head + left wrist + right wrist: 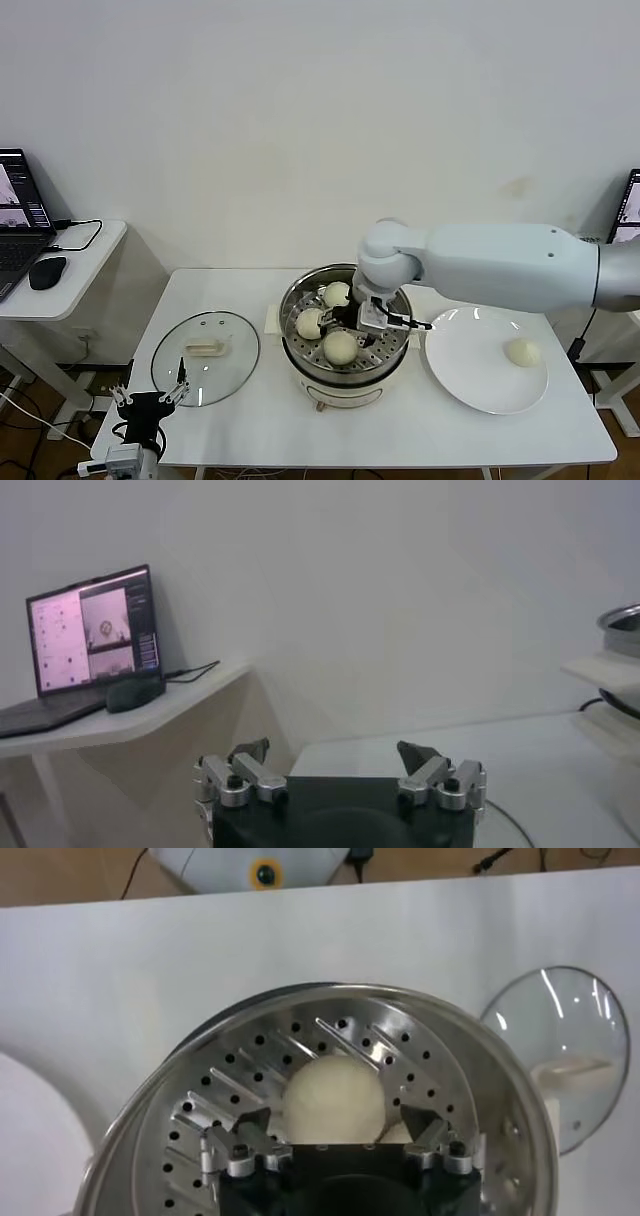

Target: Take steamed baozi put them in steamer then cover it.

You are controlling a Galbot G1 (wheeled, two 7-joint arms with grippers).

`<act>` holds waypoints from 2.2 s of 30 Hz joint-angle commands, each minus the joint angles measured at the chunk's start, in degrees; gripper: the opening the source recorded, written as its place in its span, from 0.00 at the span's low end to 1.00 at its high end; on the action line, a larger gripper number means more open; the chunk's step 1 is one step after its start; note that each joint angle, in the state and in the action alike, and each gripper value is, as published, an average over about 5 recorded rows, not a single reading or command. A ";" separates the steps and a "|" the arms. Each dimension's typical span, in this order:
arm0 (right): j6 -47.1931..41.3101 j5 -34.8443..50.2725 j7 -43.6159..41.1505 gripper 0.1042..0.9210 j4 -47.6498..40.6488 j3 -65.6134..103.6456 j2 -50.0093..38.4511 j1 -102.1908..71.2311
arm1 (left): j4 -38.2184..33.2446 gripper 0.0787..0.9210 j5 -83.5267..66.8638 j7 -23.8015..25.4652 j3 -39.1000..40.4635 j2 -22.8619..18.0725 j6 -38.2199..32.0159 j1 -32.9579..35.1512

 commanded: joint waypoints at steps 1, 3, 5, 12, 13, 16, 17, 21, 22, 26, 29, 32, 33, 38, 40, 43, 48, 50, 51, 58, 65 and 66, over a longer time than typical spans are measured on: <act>-11.59 10.03 -3.85 0.88 1.42 0.24 -6.87 7.29 | -0.12 0.88 -0.08 0.08 0.00 0.83 0.11 -0.22; -17.40 12.38 -4.95 0.88 1.77 -0.62 -10.43 9.55 | -0.13 0.88 -0.18 0.11 0.00 1.38 0.12 -0.34; -23.08 14.07 -5.23 0.88 2.18 -1.69 -14.42 11.11 | -0.10 0.88 -0.31 0.15 0.07 1.92 0.13 -0.47; -33.33 17.20 -4.68 0.88 4.61 -5.40 -28.92 12.47 | 0.26 0.88 -0.48 0.30 1.07 3.42 0.08 -0.99; -33.79 17.04 -4.47 0.88 4.88 -5.40 -30.63 12.00 | 0.39 0.88 -0.51 0.31 1.22 3.57 0.06 -1.06; -34.62 14.86 -3.84 0.88 4.92 -3.77 -35.41 8.87 | 0.76 0.88 -0.51 0.32 1.74 3.92 -0.03 -1.25; -34.68 13.93 -3.70 0.88 4.66 -2.63 -36.82 7.25 | 0.81 0.88 -0.49 0.32 1.89 3.99 -0.06 -1.25; -34.43 9.94 -3.03 0.88 2.49 5.79 -42.33 -4.13 | 0.74 0.88 -0.40 0.33 2.36 4.31 -0.12 -1.17; -34.07 8.89 -2.88 0.88 1.65 9.17 -43.45 -8.42 | 0.68 0.88 -0.38 0.33 2.41 4.40 -0.11 -1.14; -32.58 5.80 -2.46 0.88 -1.92 25.58 -45.85 -26.48 | 0.48 0.88 -0.22 0.35 2.53 4.56 -0.06 -1.04; -32.13 3.94 -2.16 0.88 -5.16 35.91 -45.43 -38.01 | 0.34 0.88 0.03 0.38 2.67 4.48 -0.03 -0.85; -31.72 1.51 -1.93 0.88 -8.30 43.46 -43.88 -46.02 | 0.23 0.88 0.22 0.41 2.73 4.35 0.00 -0.66; -31.59 0.69 -1.86 0.88 -9.23 45.79 -43.27 -48.18 | 0.24 0.88 0.25 0.41 2.72 4.30 0.02 -0.62; -31.22 -2.82 -1.26 0.88 -14.35 51.35 -39.36 -53.51 | 0.31 0.88 0.49 0.41 2.70 4.06 0.10 -0.47; -30.83 -4.18 -1.02 0.88 -17.02 52.28 -37.45 -54.19 | 0.33 0.88 0.62 0.43 2.68 4.00 0.13 -0.43; -30.09 -5.55 -0.79 0.88 -21.06 52.89 -34.57 -54.28 | 0.45 0.88 0.71 0.46 2.54 4.04 0.19 -0.43; -28.86 -7.40 -0.41 0.88 -26.38 53.11 -30.36 -54.08 | 0.87 0.88 0.69 0.52 2.23 4.15 0.34 -0.57; -28.61 -7.93 -0.18 0.88 -28.05 53.15 -28.70 -53.94 | 1.07 0.88 0.69 0.54 2.18 4.16 0.43 -0.68; -28.55 -8.14 -0.12 0.88 -28.76 53.16 -27.96 -53.85 | 1.15 0.88 0.69 0.55 2.16 4.16 0.48 -0.74; -27.99 -10.46 -0.20 0.83 -32.88 52.41 -24.18 -52.74 | 1.72 0.88 0.63 0.61 2.11 4.07 0.78 -1.18; -27.49 -11.98 0.26 0.78 -35.73 52.18 -21.66 -52.12 | 2.45 0.88 0.62 0.60 2.18 3.91 0.63 -1.37; -27.48 -12.19 0.34 0.78 -35.97 52.18 -21.38 -52.12 | 2.51 0.88 0.62 0.61 2.18 3.91 0.61 -1.37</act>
